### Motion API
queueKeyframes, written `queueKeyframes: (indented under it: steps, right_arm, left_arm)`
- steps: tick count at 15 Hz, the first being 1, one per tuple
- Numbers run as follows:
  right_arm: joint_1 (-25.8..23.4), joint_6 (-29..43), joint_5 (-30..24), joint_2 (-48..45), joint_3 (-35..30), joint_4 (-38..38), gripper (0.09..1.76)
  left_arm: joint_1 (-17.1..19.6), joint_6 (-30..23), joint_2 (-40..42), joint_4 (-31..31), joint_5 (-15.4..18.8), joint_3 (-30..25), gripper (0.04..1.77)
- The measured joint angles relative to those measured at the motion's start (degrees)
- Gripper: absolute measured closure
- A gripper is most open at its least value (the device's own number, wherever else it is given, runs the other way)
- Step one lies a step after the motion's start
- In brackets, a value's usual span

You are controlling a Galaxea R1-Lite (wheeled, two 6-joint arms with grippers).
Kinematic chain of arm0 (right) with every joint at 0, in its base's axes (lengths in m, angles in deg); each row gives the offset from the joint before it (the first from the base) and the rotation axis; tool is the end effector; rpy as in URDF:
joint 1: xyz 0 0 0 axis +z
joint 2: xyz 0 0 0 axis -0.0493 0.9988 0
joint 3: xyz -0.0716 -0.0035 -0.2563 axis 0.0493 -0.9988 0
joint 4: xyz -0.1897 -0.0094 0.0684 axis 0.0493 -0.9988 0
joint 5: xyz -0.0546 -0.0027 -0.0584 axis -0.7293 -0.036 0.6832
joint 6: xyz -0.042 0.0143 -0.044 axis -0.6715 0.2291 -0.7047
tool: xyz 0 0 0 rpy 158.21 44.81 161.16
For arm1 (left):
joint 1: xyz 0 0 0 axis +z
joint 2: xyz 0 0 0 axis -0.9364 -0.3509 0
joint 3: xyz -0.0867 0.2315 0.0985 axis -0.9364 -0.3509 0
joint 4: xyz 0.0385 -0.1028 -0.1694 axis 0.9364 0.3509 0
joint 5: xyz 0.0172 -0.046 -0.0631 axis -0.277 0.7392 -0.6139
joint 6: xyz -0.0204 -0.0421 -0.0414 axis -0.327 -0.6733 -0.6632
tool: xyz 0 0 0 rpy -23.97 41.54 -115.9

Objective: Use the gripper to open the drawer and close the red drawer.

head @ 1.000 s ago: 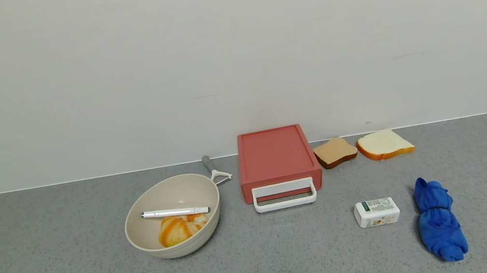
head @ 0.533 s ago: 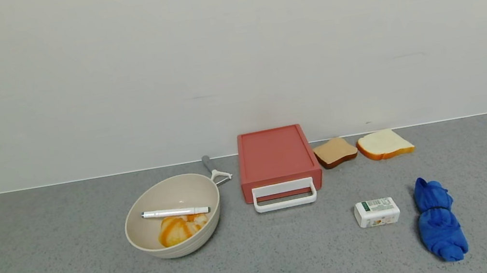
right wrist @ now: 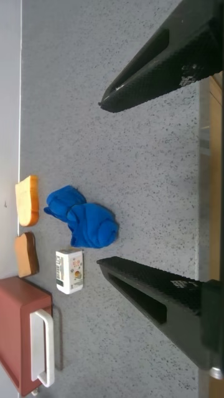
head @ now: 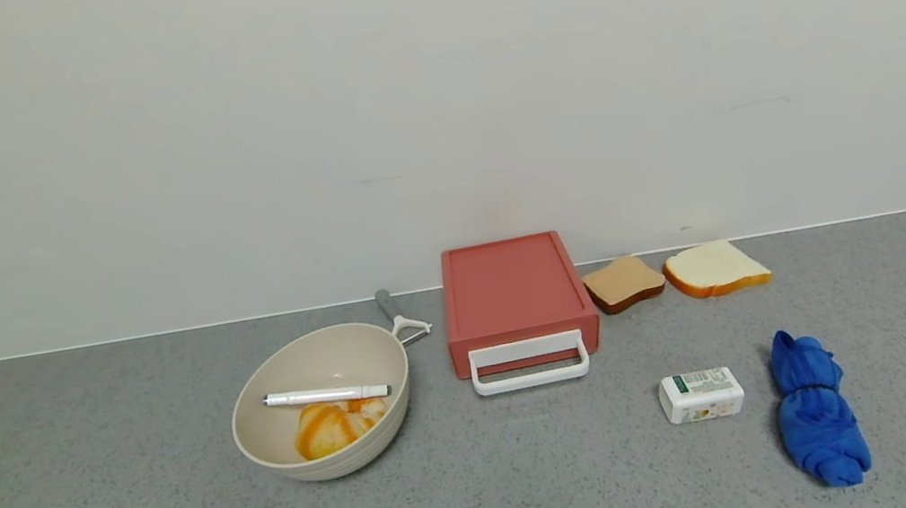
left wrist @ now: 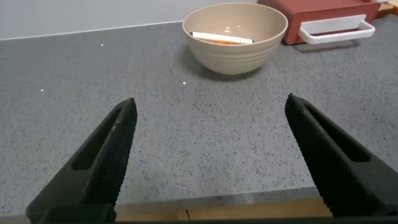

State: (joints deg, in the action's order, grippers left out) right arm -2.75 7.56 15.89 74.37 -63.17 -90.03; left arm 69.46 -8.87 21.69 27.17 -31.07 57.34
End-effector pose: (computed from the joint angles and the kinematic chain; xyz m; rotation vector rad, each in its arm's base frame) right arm 0.0626 -0.0007 0.0760 0.0245 0.0114 -0.0111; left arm 0.0635 -0.0019 0.0751 0.0358 0.0041 -0.0311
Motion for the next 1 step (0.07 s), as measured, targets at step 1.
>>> queueKeyframes:
  steps: [1]
  right_arm:
    - [0.00,0.00,-0.02,0.00,0.00,-0.05,0.14]
  left_arm:
    - [0.00,-0.72,0.00,-0.05,-0.16,-0.02,0.09]
